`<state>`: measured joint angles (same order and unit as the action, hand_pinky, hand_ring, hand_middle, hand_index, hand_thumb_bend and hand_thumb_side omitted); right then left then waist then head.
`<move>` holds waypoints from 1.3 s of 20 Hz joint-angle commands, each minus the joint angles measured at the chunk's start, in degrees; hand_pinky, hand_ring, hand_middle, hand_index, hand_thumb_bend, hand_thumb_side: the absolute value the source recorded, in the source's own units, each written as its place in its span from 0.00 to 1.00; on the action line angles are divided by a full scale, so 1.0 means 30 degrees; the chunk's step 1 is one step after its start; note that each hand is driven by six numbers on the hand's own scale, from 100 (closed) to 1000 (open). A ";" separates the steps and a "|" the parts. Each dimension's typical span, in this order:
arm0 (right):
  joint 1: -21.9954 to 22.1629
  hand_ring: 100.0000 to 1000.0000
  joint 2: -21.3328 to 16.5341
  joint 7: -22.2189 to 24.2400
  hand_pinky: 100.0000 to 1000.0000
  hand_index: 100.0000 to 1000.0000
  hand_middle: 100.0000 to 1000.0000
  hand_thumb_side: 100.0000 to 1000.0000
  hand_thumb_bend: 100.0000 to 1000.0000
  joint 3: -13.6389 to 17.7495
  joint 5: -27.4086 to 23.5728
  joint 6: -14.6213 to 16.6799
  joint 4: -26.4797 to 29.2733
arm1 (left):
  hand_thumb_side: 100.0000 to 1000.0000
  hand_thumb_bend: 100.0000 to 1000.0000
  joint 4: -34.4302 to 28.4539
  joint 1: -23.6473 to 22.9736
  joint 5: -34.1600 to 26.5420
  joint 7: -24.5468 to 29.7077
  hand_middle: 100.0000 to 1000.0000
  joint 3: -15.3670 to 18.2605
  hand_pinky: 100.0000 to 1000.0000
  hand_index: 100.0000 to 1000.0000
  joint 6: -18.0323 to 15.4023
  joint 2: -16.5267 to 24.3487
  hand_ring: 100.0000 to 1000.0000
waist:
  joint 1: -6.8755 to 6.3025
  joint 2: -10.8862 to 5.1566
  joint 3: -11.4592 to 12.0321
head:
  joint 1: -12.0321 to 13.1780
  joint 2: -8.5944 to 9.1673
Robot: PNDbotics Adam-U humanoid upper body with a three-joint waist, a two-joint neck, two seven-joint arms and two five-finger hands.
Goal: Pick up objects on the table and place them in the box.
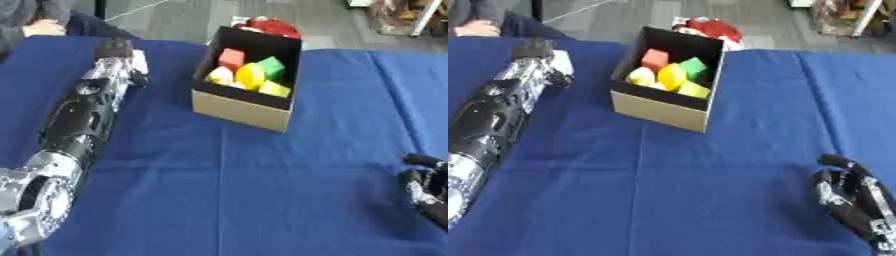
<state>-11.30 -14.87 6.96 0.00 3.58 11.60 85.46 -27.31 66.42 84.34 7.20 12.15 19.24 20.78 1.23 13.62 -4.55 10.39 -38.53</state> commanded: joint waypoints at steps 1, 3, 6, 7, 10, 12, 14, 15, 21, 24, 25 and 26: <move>-0.0141 0.64 -0.0467 -0.0062 0.74 0.78 0.72 0.12 0.00 0.0126 -0.0066 -0.0026 0.0220 | 0.17 0.13 0.0156 -0.0046 -0.0515 -0.0087 0.66 -0.0106 0.60 0.80 -0.0050 0.0329 0.55 | 0.0229 0.0076 -0.0013 | -0.0064 0.0307; -0.0148 0.64 -0.0444 -0.0040 0.74 0.78 0.72 0.12 0.00 0.0119 -0.0054 -0.0019 0.0226 | 0.15 0.04 0.0072 -0.0092 -0.0749 -0.0540 0.58 -0.0140 0.55 0.76 -0.0263 0.0296 0.48 | 0.0218 0.0063 -0.0022 | -0.0081 0.0306; -0.0109 0.64 -0.0422 -0.0032 0.74 0.78 0.72 0.12 0.00 0.0135 -0.0033 -0.0013 0.0222 | 0.13 0.00 -0.0325 -0.0053 -0.1210 -0.1510 0.52 -0.0126 0.50 0.72 -0.0759 0.0291 0.43 | 0.0182 -0.0023 -0.0018 | -0.0079 0.0287; -0.0090 0.64 -0.0413 -0.0030 0.74 0.78 0.72 0.13 0.00 0.0142 -0.0025 -0.0005 0.0226 | 0.13 0.00 -0.0539 0.0009 -0.1397 -0.1813 0.50 -0.0130 0.48 0.70 -0.0965 0.0303 0.42 | 0.0156 -0.0073 -0.0005 | -0.0072 0.0256; 0.0034 0.64 -0.0404 0.0000 0.74 0.78 0.72 0.13 0.00 0.0154 0.0018 0.0010 0.0235 | 0.12 0.00 -0.1298 0.0287 -0.1738 -0.2331 0.48 -0.0424 0.47 0.69 -0.1947 0.0417 0.41 | 0.0047 -0.0275 0.0089 | -0.0105 0.0107; 0.0131 0.64 -0.0402 0.0027 0.74 0.78 0.72 0.13 0.00 0.0157 0.0056 0.0014 0.0237 | 0.12 0.00 -0.2051 0.0542 -0.2098 -0.2426 0.47 -0.0631 0.47 0.69 -0.2832 0.0498 0.41 | -0.0035 -0.0434 0.0170 | -0.0192 -0.0020; 0.0208 0.64 -0.0375 0.0054 0.74 0.78 0.72 0.13 0.00 0.0169 0.0089 0.0033 0.0265 | 0.12 0.00 -0.2986 0.0765 -0.2607 -0.2388 0.47 -0.0809 0.47 0.69 -0.3691 0.0579 0.40 | -0.0118 -0.0576 0.0213 | -0.0210 -0.0097; 0.0248 0.64 -0.0368 0.0066 0.74 0.78 0.72 0.14 0.00 0.0175 0.0102 0.0039 0.0278 | 0.12 0.00 -0.3499 0.0874 -0.2896 -0.2341 0.46 -0.0926 0.46 0.69 -0.4098 0.0588 0.40 | -0.0161 -0.0649 0.0225 | -0.0241 -0.0131; 0.0423 0.64 -0.0283 0.0192 0.74 0.78 0.72 0.14 0.00 0.0149 0.0172 0.0071 0.0362 | 0.09 0.00 -0.6215 0.1196 -0.4806 -0.1150 0.47 -0.2697 0.48 0.70 -0.7313 -0.0110 0.41 | -0.0371 -0.0986 0.0224 | -0.0372 -0.0252; 0.0440 0.64 -0.0204 0.0233 0.74 0.78 0.72 0.15 0.00 0.0156 0.0198 0.0071 0.0416 | 0.10 0.00 -0.6388 0.1217 -0.4954 -0.0046 0.49 -0.3884 0.51 0.71 -0.8911 -0.0918 0.43 | -0.0431 -0.1066 0.0157 | -0.0347 -0.0195; 0.0438 0.64 -0.0176 0.0253 0.74 0.78 0.72 0.15 0.00 0.0149 0.0203 0.0078 0.0437 | 0.11 0.00 -0.6228 0.1187 -0.4927 0.0255 0.49 -0.4131 0.52 0.71 -0.9308 -0.1256 0.44 | -0.0436 -0.1084 0.0131 | -0.0359 -0.0177; 0.0429 0.64 -0.0141 0.0277 0.74 0.78 0.72 0.15 0.00 0.0143 0.0207 0.0089 0.0458 | 0.11 0.00 -0.6009 0.1127 -0.4886 0.0507 0.50 -0.4352 0.52 0.71 -0.9652 -0.1654 0.44 | -0.0434 -0.1096 0.0089 | -0.0372 -0.0146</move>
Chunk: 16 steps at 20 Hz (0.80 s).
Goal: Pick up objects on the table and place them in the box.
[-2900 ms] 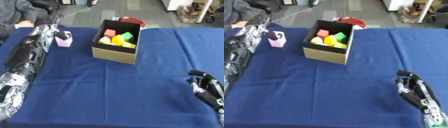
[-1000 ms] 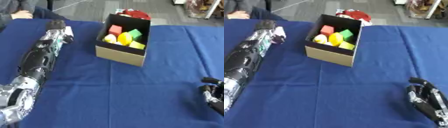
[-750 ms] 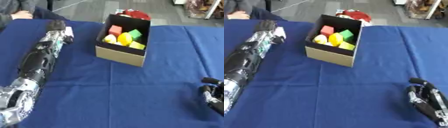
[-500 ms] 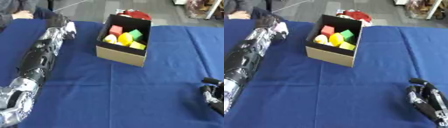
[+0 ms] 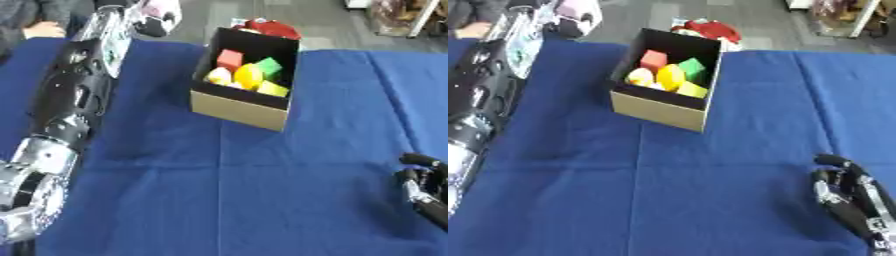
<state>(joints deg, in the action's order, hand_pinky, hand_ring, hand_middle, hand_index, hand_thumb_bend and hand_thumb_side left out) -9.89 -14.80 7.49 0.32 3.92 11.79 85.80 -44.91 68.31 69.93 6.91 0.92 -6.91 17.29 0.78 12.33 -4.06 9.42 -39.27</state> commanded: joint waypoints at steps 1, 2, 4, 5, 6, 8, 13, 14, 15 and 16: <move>-0.0048 0.64 -0.0132 0.0115 0.74 0.78 0.72 0.15 0.00 0.0038 0.0097 0.0033 0.0358 | 0.11 0.00 0.0063 0.0434 0.0003 0.0769 0.50 -0.0783 0.53 0.71 -0.1167 -0.0845 0.45 | -0.0280 -0.0676 -0.0120 | -0.0044 0.0134; -0.0054 0.64 -0.0106 0.0120 0.74 0.78 0.72 0.15 0.00 0.0048 0.0099 0.0039 0.0368 | 0.11 0.00 0.0252 0.0356 0.0158 0.0897 0.51 -0.0969 0.53 0.72 -0.1333 -0.1206 0.46 | -0.0275 -0.0680 -0.0174 | -0.0031 0.0168; -0.0038 0.64 -0.0073 0.0115 0.74 0.78 0.72 0.15 0.00 0.0067 0.0097 0.0037 0.0373 | 0.11 0.00 0.0544 0.0196 0.0503 0.1030 0.52 -0.1266 0.55 0.72 -0.1571 -0.1775 0.48 | -0.0264 -0.0685 -0.0251 | -0.0009 0.0192; -0.0024 0.64 -0.0064 0.0106 0.74 0.78 0.72 0.15 0.00 0.0075 0.0091 0.0028 0.0371 | 0.11 0.00 0.0653 0.0122 0.0652 0.1056 0.54 -0.1367 0.57 0.73 -0.1667 -0.1992 0.50 | -0.0261 -0.0685 -0.0275 | -0.0004 0.0197; -0.0020 0.64 -0.0056 0.0103 0.74 0.78 0.72 0.15 0.00 0.0077 0.0089 0.0023 0.0376 | 0.12 0.01 0.0745 0.0036 0.0775 0.1078 0.58 -0.1445 0.62 0.76 -0.1742 -0.2170 0.54 | -0.0268 -0.0678 -0.0305 | 0.0003 0.0210; -0.0010 0.64 -0.0042 0.0095 0.74 0.78 0.72 0.15 0.00 0.0092 0.0085 0.0013 0.0395 | 0.13 0.17 0.0794 -0.0122 0.0980 0.1129 0.68 -0.1591 0.71 0.84 -0.1883 -0.2326 0.66 | -0.0301 -0.0668 -0.0344 | 0.0006 0.0200; 0.0079 0.64 -0.0053 0.0098 0.74 0.78 0.72 0.15 0.00 0.0098 0.0073 -0.0024 0.0435 | 0.36 0.44 -0.0371 -0.0567 0.1324 0.0852 0.87 -0.2064 0.89 0.94 -0.2561 -0.1993 0.85 | -0.0394 -0.0734 -0.0326 | 0.0011 0.0102; 0.0099 0.64 -0.0047 0.0089 0.74 0.78 0.72 0.15 0.00 0.0109 0.0071 -0.0028 0.0448 | 0.43 0.46 -0.0810 -0.0674 0.1126 0.0688 0.88 -0.2176 0.90 0.95 -0.2791 -0.1859 0.87 | -0.0412 -0.0759 -0.0360 | -0.0015 0.0078; 0.0115 0.64 -0.0056 0.0095 0.74 0.78 0.72 0.15 0.00 0.0105 0.0073 -0.0030 0.0453 | 0.49 0.49 -0.1300 -0.0793 0.0859 0.0526 0.89 -0.2295 0.92 0.96 -0.3014 -0.1719 0.88 | -0.0422 -0.0785 -0.0373 | -0.0028 0.0038; 0.0121 0.64 -0.0062 0.0112 0.74 0.78 0.72 0.16 0.00 0.0092 0.0077 -0.0026 0.0455 | 0.55 0.52 -0.1853 -0.0922 0.0525 0.0368 0.91 -0.2423 0.93 0.97 -0.3225 -0.1536 0.89 | -0.0429 -0.0817 -0.0370 | 0.0027 -0.0034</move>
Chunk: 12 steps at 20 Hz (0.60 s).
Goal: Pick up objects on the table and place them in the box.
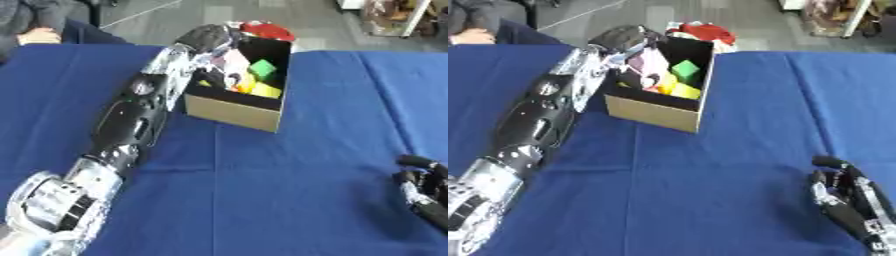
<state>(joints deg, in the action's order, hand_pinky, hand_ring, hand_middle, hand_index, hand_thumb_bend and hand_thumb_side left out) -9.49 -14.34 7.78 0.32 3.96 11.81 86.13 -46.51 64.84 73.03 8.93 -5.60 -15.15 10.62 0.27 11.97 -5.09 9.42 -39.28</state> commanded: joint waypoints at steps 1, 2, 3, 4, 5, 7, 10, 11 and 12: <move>-0.0014 0.64 -0.0215 0.0030 0.74 0.78 0.72 0.16 0.00 0.0087 0.0062 -0.0016 0.0357 | 0.55 0.52 -0.1857 0.0098 -0.0849 -0.0409 0.91 -0.0383 0.93 0.97 -0.0639 0.0888 0.89 | -0.0265 -0.0715 -0.0025 | 0.0076 -0.0079; -0.0002 0.64 -0.0207 0.0022 0.74 0.78 0.72 0.16 0.00 0.0112 0.0055 0.0000 0.0373 | 0.61 0.56 -0.2487 -0.0022 -0.1210 -0.0546 0.92 -0.0503 0.94 0.97 -0.0762 0.1123 0.90 | -0.0275 -0.0756 -0.0017 | 0.0106 -0.0121; 0.0026 0.64 -0.0194 -0.0002 0.74 0.78 0.72 0.16 0.00 0.0144 0.0052 0.0003 0.0383 | 0.63 0.57 -0.3127 -0.0169 -0.1596 -0.0703 0.92 -0.0592 0.93 0.97 -0.0814 0.1326 0.90 | -0.0287 -0.0783 -0.0025 | 0.0100 -0.0136; 0.0063 0.64 -0.0184 -0.0030 0.74 0.78 0.72 0.16 0.00 0.0164 0.0045 -0.0009 0.0387 | 0.62 0.58 -0.3788 -0.0330 -0.2060 -0.0880 0.92 -0.0644 0.93 0.98 -0.0816 0.1499 0.90 | -0.0293 -0.0801 -0.0011 | 0.0061 -0.0147; 0.0080 0.64 -0.0185 -0.0026 0.74 0.78 0.72 0.16 0.00 0.0145 0.0040 -0.0014 0.0396 | 0.62 0.58 -0.4485 -0.0512 -0.2638 -0.1075 0.92 -0.0683 0.93 0.98 -0.0784 0.1679 0.90 | -0.0296 -0.0814 0.0036 | 0.0030 -0.0174; 0.0070 0.64 -0.0179 0.0044 0.74 0.78 0.72 0.17 0.00 0.0084 0.0025 0.0005 0.0434 | 0.61 0.53 -0.5986 -0.0963 -0.4199 -0.1432 0.91 -0.0705 0.92 0.98 -0.0680 0.2096 0.89 | -0.0297 -0.0825 0.0128 | 0.0025 -0.0248; 0.0076 0.64 -0.0129 -0.0003 0.74 0.78 0.72 0.17 0.00 0.0173 0.0000 0.0026 0.0498 | 0.57 0.26 -0.8149 -0.1937 -0.7610 -0.1606 0.88 -0.0568 0.87 0.96 -0.0577 0.2557 0.86 | -0.0298 -0.0850 0.0145 | -0.0051 -0.0189; 0.0076 0.64 -0.0133 -0.0021 0.74 0.78 0.72 0.18 0.00 0.0181 -0.0019 0.0044 0.0534 | 0.51 0.18 -0.8925 -0.2425 -0.9176 -0.1537 0.87 -0.0483 0.86 0.96 -0.0662 0.2690 0.84 | -0.0293 -0.0849 0.0179 | -0.0108 -0.0154; 0.0056 0.64 -0.0139 -0.0014 0.74 0.78 0.72 0.18 0.00 0.0170 -0.0044 0.0071 0.0577 | 0.43 0.00 -0.9697 -0.2954 -1.0723 -0.1404 0.83 -0.0362 0.82 0.93 -0.0639 0.2857 0.81 | -0.0280 -0.0841 0.0235 | -0.0145 -0.0175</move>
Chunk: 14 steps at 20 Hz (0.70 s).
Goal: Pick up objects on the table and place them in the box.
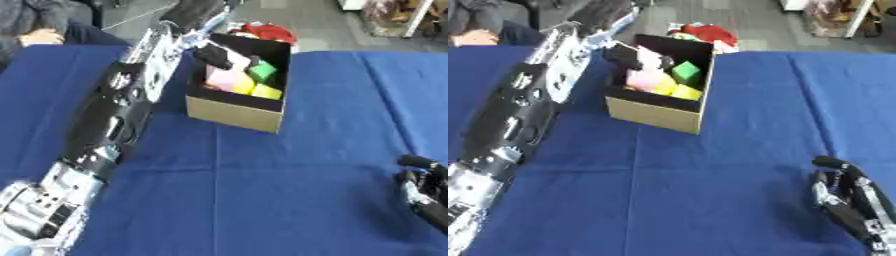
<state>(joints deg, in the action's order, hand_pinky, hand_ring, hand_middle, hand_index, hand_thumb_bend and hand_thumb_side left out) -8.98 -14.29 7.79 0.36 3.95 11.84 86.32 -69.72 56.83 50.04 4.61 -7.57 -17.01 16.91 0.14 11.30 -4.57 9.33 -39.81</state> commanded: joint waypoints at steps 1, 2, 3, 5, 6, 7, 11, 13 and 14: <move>-0.0139 0.64 -0.0159 0.0001 0.74 0.78 0.72 0.19 0.00 0.0149 -0.0066 0.0095 0.0568 | 0.43 0.00 -0.2771 -0.0836 -0.4560 0.0180 0.82 0.0422 0.81 0.93 0.0075 0.0917 0.80 | -0.0234 -0.0613 0.0096 | -0.0125 -0.0035; -0.0196 0.64 -0.0152 0.0018 0.74 0.78 0.72 0.22 0.00 0.0162 -0.0100 0.0154 0.0665 | 0.47 0.00 -0.3506 -0.1433 -0.5940 0.0277 0.78 0.0586 0.77 0.91 0.0247 0.1010 0.76 | -0.0234 -0.0604 0.0131 | -0.0124 -0.0044; -0.0244 0.64 -0.0134 0.0032 0.74 0.78 0.72 0.23 0.00 0.0212 -0.0145 0.0224 0.0799 | 0.50 0.00 -0.4271 -0.2121 -0.7367 0.0366 0.77 0.0759 0.76 0.90 0.0507 0.1061 0.75 | -0.0242 -0.0605 0.0158 | -0.0132 -0.0044; -0.0335 0.64 -0.0082 0.0038 0.74 0.78 0.72 0.29 0.00 0.0347 -0.0253 0.0338 0.1138 | 0.50 0.00 -0.5750 -0.3612 -0.9887 0.0561 0.74 0.1096 0.73 0.89 0.1177 0.1085 0.72 | -0.0256 -0.0607 0.0214 | -0.0215 0.0027; -0.0426 0.64 -0.0066 0.0073 0.74 0.78 0.72 0.35 0.00 0.0385 -0.0312 0.0415 0.1353 | 0.51 0.00 -0.6411 -0.4354 -1.0914 0.0620 0.72 0.1271 0.72 0.87 0.1510 0.1044 0.70 | -0.0256 -0.0603 0.0267 | -0.0226 0.0029; -0.0555 0.64 -0.0048 0.0139 0.74 0.78 0.72 0.36 0.00 0.0422 -0.0382 0.0504 0.1604 | 0.53 0.00 -0.7059 -0.5196 -1.1997 0.0642 0.71 0.1449 0.71 0.87 0.1866 0.0947 0.70 | -0.0256 -0.0602 0.0323 | -0.0220 -0.0004; -0.1112 0.64 0.0123 0.0476 0.74 0.78 0.72 0.41 0.00 0.0634 -0.0716 0.0682 0.2644 | 0.60 0.00 -0.9232 -0.8442 -1.5060 0.1082 0.69 0.1898 0.69 0.87 0.3262 0.0383 0.68 | -0.0272 -0.0693 0.0512 | -0.0236 -0.0040; -0.1292 0.64 0.0311 0.0550 0.74 0.78 0.72 0.41 0.00 0.0693 -0.0974 0.0567 0.3055 | 0.63 0.00 -0.9926 -0.9786 -1.5803 0.1409 0.69 0.2003 0.69 0.86 0.3697 -0.0032 0.68 | -0.0264 -0.0699 0.0638 | -0.0257 -0.0047; -0.1355 0.64 0.0375 0.0594 0.74 0.78 0.72 0.41 0.00 0.0693 -0.1108 0.0483 0.3228 | 0.65 0.00 -1.0185 -1.0339 -1.6113 0.1547 0.68 0.2040 0.69 0.86 0.3870 -0.0241 0.67 | -0.0262 -0.0690 0.0684 | -0.0249 -0.0067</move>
<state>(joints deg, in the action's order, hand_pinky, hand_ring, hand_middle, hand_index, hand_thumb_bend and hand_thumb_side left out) -12.35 -12.86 9.31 1.92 1.42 13.30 93.97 -97.99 25.27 3.29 8.82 -2.16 -6.21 16.21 0.14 10.91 -2.44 8.67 -39.82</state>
